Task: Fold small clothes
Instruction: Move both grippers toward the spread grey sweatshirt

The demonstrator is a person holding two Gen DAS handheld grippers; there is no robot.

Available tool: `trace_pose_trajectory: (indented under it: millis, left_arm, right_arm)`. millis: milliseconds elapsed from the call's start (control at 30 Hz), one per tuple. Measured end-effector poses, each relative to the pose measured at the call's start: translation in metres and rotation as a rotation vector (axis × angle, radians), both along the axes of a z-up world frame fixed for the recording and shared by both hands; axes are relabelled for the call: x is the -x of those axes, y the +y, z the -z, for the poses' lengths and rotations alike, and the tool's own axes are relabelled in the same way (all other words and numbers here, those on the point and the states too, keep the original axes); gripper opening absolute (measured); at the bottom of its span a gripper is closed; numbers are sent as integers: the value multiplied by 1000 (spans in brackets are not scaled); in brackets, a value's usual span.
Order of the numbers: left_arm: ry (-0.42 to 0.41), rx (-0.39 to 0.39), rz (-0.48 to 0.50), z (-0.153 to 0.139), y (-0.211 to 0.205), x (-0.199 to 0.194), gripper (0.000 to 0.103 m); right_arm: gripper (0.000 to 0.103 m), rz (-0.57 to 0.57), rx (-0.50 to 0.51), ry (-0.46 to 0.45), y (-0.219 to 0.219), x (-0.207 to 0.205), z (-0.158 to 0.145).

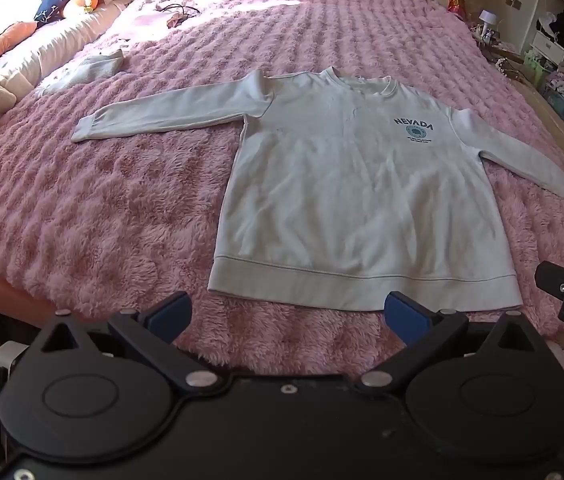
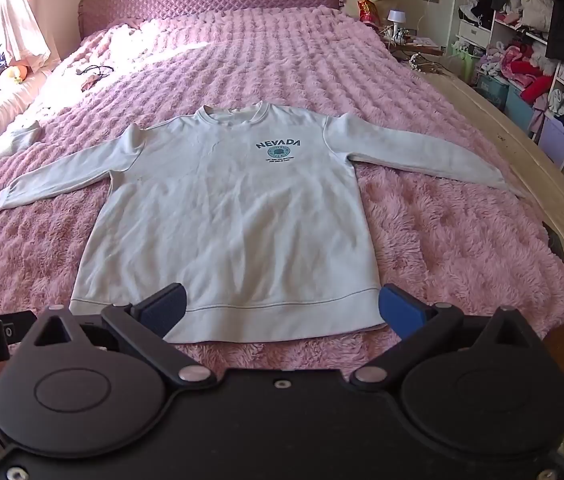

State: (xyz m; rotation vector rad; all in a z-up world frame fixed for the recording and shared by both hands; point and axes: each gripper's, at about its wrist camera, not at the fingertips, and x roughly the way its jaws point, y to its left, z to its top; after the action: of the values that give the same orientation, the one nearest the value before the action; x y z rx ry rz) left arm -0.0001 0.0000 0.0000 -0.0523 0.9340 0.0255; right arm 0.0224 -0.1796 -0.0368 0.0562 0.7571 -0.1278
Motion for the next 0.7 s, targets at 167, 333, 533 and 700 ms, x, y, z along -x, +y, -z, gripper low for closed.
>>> trace_pose_trajectory:
  millis: [167, 333, 533, 700]
  left_arm:
    - [8, 0, 0, 0, 0, 0, 103]
    - [8, 0, 1, 0, 0, 0, 103]
    - [11, 2, 5, 1, 0, 0, 103]
    - [26, 4, 11, 6, -2, -11, 103]
  right_arm:
    - [103, 1, -2, 1, 0, -1, 0]
    - [103, 1, -1, 1, 2, 0, -1]
    - [103, 3, 0, 1, 1, -1, 2]
    - [103, 12, 2, 12, -4, -6, 5]
